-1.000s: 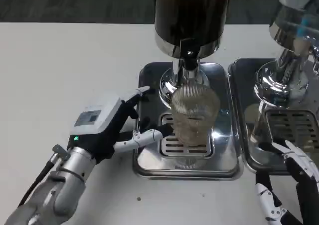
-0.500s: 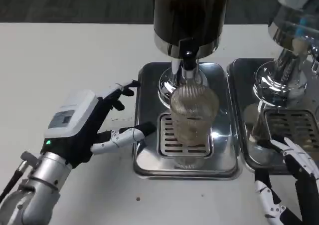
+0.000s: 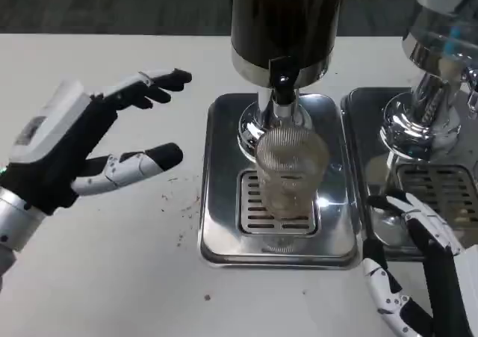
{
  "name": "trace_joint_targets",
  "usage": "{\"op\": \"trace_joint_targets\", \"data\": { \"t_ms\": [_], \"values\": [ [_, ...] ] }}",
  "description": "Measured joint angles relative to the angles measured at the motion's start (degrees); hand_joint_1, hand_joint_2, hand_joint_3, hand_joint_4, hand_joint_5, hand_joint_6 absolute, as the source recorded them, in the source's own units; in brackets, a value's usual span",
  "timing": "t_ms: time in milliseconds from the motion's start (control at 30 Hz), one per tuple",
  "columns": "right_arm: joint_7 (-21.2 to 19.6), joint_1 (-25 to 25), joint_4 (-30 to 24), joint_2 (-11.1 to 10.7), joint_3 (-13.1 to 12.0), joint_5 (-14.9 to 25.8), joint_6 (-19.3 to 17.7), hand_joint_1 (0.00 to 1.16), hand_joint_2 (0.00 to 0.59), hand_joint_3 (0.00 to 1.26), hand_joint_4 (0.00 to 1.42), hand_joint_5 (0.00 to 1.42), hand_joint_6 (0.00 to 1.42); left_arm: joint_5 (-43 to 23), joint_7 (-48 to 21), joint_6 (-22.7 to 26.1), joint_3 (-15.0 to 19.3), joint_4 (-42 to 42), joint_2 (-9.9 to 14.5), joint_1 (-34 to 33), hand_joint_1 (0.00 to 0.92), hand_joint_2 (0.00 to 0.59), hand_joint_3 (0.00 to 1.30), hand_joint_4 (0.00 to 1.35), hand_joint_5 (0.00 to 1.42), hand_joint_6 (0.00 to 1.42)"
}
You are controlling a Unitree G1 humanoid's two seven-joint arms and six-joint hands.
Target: Grasp the cup under the faucet to collect the drink, then remove the cup.
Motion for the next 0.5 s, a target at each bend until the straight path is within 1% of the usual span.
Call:
{"op": "trace_joint_targets", "data": {
  "t_ms": [67,133,233,267,367,500],
  "values": [
    [-0.1,0.0,0.0,0.2,0.1,-0.1,0.1,0.36,0.47,0.33,0.19,0.18,0.29,-5.5,-4.7,-2.2,0.5,1.9,0.0,-1.7,0.0,0.08,0.33,0.33,0.34,0.33],
    [-0.2,0.0,0.0,0.6,0.4,-0.2,0.1,0.36,0.47,0.34,0.19,0.19,0.29,-12.8,-11.6,-3.4,0.6,4.0,-0.1,-4.1,0.0,0.082,0.33,0.34,0.34,0.32],
    [-0.5,-0.2,0.4,1.0,0.7,-0.3,0.1,0.36,0.47,0.34,0.19,0.19,0.3,-20.7,-20.5,-3.7,0.8,5.8,-0.5,-7.0,0.0,0.078,0.33,0.35,0.34,0.32],
    [-0.5,-0.2,0.5,1.1,0.8,-0.3,0.1,0.36,0.47,0.34,0.19,0.19,0.3,-21.9,-21.8,-3.6,0.9,5.9,-0.6,-7.4,0.0,0.078,0.33,0.35,0.34,0.32],
    [-1.0,-0.6,1.5,1.5,1.1,-0.3,0.2,0.36,0.47,0.34,0.19,0.19,0.3,-30.7,-33.3,-1.6,1.4,6.9,-1.6,-10.4,0.0,0.074,0.36,0.4,0.37,0.32],
    [-1.6,-1.0,1.9,1.9,1.4,-0.5,0.2,0.36,0.47,0.34,0.19,0.2,0.3,-37.5,-43.7,3.1,3.5,7.7,-3.3,-13.9,0.0,0.064,0.39,0.43,0.41,0.32]
  ]
}}
